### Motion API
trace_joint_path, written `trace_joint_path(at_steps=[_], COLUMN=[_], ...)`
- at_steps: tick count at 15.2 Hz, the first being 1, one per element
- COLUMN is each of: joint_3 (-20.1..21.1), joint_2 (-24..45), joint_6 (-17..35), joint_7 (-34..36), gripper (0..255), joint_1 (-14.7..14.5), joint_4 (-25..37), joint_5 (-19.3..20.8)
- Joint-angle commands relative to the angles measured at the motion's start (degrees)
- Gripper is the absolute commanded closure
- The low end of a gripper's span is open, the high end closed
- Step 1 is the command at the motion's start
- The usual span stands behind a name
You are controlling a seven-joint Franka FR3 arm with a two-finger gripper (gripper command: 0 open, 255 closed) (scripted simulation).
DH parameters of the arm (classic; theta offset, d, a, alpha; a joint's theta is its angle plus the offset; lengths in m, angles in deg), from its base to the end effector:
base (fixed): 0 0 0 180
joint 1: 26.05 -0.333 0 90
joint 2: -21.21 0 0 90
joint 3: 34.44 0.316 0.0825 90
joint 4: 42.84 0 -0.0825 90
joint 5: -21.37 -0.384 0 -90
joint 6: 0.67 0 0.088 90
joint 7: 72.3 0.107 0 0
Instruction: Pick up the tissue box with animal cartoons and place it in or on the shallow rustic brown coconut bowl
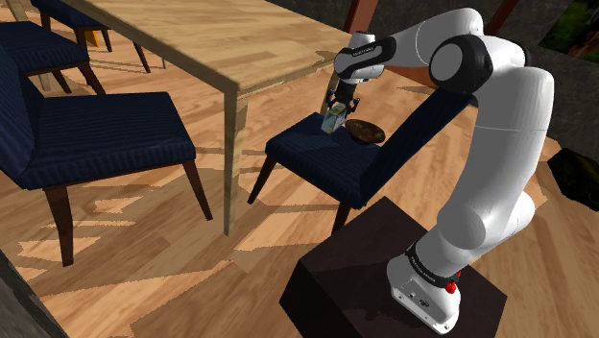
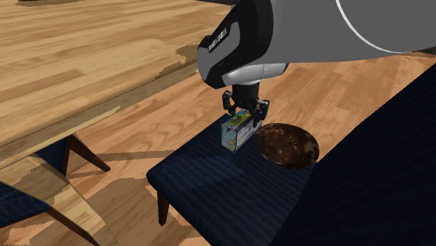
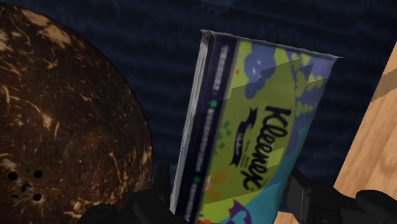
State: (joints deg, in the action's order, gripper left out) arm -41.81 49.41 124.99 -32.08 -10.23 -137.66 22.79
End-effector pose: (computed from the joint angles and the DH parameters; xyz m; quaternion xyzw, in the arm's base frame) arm 0.6304 -0.2598 0.3320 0.8577 -0.5119 0.0305 0.0362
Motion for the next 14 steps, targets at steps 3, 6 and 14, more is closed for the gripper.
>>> trace_joint_path(at_steps=[3,6,14], joint_3=[0.0,0.0,-0.2], joint_2=[0.1,-0.7,-3.1], joint_6=[0.0,-1.2,-6.3], joint_7=[0.0,-0.1,-0.3], gripper=[255,255,255], joint_1=[0.0,0.0,-0.1], joint_4=[0.0,0.5,3.2], joint_5=[0.0,0.1,0.2])
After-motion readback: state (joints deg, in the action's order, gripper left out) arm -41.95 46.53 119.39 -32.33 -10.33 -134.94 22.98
